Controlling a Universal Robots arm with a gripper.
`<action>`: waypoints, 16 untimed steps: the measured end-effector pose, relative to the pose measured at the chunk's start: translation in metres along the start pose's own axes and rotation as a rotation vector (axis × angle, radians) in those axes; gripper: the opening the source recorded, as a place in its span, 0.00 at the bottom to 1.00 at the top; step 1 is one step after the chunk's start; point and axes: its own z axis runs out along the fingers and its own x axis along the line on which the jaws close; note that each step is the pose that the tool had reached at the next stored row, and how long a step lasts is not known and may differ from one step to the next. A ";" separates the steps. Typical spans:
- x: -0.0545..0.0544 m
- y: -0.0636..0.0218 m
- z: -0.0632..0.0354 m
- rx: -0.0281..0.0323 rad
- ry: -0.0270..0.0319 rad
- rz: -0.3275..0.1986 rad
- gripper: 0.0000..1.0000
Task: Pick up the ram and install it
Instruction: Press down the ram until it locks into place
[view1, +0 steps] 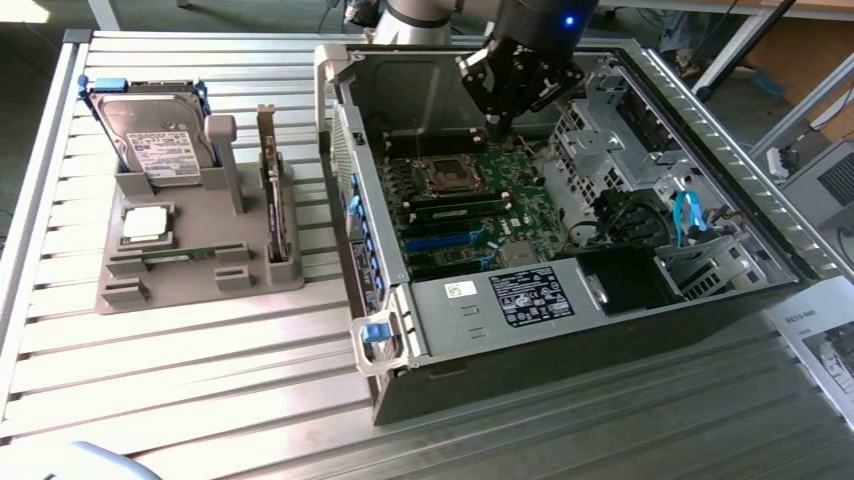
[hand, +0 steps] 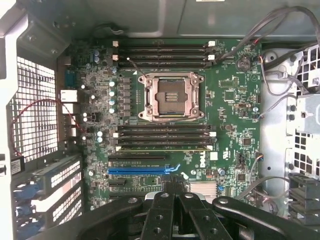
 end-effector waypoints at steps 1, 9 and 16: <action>0.001 0.0000 0.0000 0.0000 -0.0001 0.000 0.10; 0.008 -0.0002 -0.0002 0.0000 -0.0004 0.000 0.10; 0.013 -0.0003 -0.0003 0.0000 -0.0007 0.000 0.10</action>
